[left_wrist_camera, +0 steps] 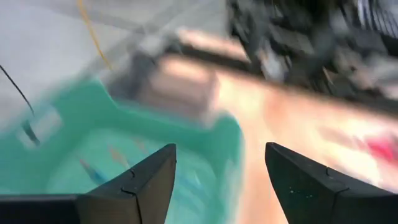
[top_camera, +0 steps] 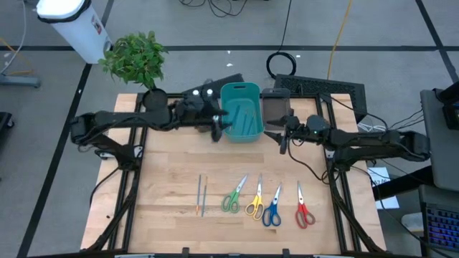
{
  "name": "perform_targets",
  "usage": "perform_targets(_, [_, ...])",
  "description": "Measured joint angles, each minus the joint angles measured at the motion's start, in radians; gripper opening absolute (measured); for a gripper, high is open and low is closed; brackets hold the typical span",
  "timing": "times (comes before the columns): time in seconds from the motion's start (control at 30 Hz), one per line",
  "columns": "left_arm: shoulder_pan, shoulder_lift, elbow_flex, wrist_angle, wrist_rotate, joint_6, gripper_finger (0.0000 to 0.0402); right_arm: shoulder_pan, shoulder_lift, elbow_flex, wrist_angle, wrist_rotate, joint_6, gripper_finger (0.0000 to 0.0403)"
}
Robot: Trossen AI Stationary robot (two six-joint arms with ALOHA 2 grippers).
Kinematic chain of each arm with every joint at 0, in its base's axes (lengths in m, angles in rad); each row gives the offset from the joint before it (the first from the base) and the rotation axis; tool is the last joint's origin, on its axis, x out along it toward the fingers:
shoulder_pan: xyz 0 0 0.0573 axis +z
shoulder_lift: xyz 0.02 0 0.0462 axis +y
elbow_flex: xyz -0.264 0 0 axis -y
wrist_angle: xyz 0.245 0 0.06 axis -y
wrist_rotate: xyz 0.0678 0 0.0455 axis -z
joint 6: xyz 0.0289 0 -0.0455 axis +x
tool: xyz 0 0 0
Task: Pick & Place Paint Supplies
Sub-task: Put the blue paint brush into the blue bin
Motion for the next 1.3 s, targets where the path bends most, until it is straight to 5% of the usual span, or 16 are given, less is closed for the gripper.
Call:
perform_targets(0.2, [-0.192, -0.037, 0.0, -0.423, 0.0, -0.192, 0.0255, 0.0, -0.091, 0.0, -0.124, 0.0, 0.0, 0.0212])
perform_targets(0.37, [-0.384, 0.009, -0.001, -0.594, -0.058, -0.471, 0.0255, 0.002, -0.113, 0.0, -0.146, -0.009, 0.003, 0.0212])
perform_targets(0.5, [-0.522, 0.059, -0.001, -0.598, -0.061, -0.599, 0.0255, 0.005, -0.112, 0.0, -0.146, -0.063, 0.007, 0.0212])
perform_targets(0.7, [-0.69, 0.169, -0.001, -0.578, -0.077, -0.535, 0.0255, 0.007, -0.109, -0.001, -0.136, -0.079, -0.005, 0.0212])
perform_targets(1.0, [-0.827, 0.348, 0.0, -0.551, 0.01, -0.649, 0.0255, 0.007, -0.109, -0.001, -0.111, -0.079, -0.022, 0.0212])
perform_targets(1.3, [-0.84, 0.366, 0.004, -0.524, -0.068, -1.166, 0.0255, 0.007, -0.109, -0.001, -0.092, -0.079, 0.004, 0.0212])
